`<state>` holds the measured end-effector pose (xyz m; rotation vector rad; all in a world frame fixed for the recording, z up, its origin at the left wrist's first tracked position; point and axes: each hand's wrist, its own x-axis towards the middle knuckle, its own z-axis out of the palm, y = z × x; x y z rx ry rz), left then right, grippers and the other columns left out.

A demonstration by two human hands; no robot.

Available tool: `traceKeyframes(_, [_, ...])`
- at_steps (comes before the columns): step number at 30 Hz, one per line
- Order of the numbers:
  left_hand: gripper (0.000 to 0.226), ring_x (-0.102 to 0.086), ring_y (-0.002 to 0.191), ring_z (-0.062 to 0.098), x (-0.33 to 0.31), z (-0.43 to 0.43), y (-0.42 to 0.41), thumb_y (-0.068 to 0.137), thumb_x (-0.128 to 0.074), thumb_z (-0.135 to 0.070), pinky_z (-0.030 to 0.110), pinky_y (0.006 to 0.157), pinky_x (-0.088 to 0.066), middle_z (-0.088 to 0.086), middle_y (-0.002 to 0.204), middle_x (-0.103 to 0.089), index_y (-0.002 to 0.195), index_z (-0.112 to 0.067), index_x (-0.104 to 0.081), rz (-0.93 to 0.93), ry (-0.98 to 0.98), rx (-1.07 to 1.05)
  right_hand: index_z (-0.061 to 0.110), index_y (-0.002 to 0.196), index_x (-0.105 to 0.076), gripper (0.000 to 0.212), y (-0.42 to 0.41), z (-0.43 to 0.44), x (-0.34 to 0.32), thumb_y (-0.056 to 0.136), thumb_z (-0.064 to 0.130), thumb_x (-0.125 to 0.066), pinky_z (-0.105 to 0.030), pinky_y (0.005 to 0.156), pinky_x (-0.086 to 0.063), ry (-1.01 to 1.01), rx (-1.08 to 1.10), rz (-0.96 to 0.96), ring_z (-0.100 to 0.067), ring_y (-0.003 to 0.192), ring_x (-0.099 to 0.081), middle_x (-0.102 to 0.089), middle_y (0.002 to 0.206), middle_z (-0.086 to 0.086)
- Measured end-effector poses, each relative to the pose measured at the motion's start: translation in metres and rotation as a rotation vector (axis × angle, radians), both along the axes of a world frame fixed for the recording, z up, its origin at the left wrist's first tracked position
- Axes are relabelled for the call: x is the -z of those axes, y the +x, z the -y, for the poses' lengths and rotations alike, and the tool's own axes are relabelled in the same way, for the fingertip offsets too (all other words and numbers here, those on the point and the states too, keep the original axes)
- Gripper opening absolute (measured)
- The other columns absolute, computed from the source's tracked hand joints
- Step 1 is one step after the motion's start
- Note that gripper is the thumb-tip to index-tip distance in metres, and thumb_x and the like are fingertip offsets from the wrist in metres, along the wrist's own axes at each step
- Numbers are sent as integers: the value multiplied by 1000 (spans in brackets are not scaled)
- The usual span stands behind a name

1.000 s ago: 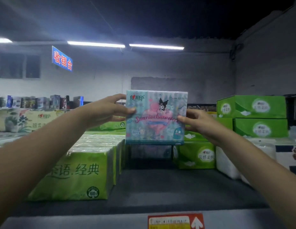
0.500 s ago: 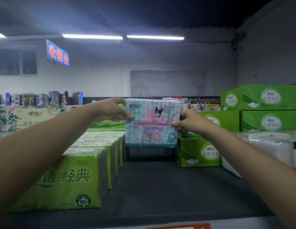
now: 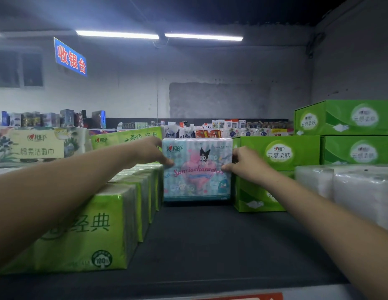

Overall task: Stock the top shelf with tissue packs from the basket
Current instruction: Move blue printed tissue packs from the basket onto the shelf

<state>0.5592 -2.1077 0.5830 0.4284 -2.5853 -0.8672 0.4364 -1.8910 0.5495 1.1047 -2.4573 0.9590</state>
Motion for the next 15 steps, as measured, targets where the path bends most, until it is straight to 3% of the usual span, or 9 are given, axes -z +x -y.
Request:
traceKeyframes(3, [41, -55, 114, 27, 6, 5, -2, 78, -78, -17, 36, 100, -34, 8, 117, -64, 116, -9, -62, 61, -22, -2, 9, 97, -66, 22, 2, 3, 4, 84, 26, -71, -17, 51, -34, 58, 35, -66, -11, 73, -55, -62, 87, 0])
traceKeyframes(8, [39, -56, 117, 27, 11, 2, 2, 82, -72, -25, 50, 111, -33, 5, 120, -65, 118, -15, -59, 136, -58, 34, 16, 92, -57, 20, 5, -2, 5, 82, 24, -72, -12, 50, -32, 85, 15, -90, -6, 73, -50, -55, 88, 5])
traceKeyframes(11, [28, -57, 116, 26, 11, -4, 2, 88, -66, -23, 45, 110, -34, 4, 119, -65, 114, -16, -59, 168, -98, 61, 14, 99, -49, 35, 4, -3, 8, 78, 23, -76, -14, 55, -37, 81, 4, -101, -11, 83, -53, -59, 97, 2])
traceKeyframes(15, [34, -57, 114, 24, 10, -7, 3, 90, -63, -21, 40, 107, -34, 3, 118, -65, 122, -12, -56, 191, -94, 63, 12, 114, -48, 49, 2, -4, 8, 76, 23, -78, -19, 64, -43, 67, -10, -115, -13, 87, -54, -63, 113, -4])
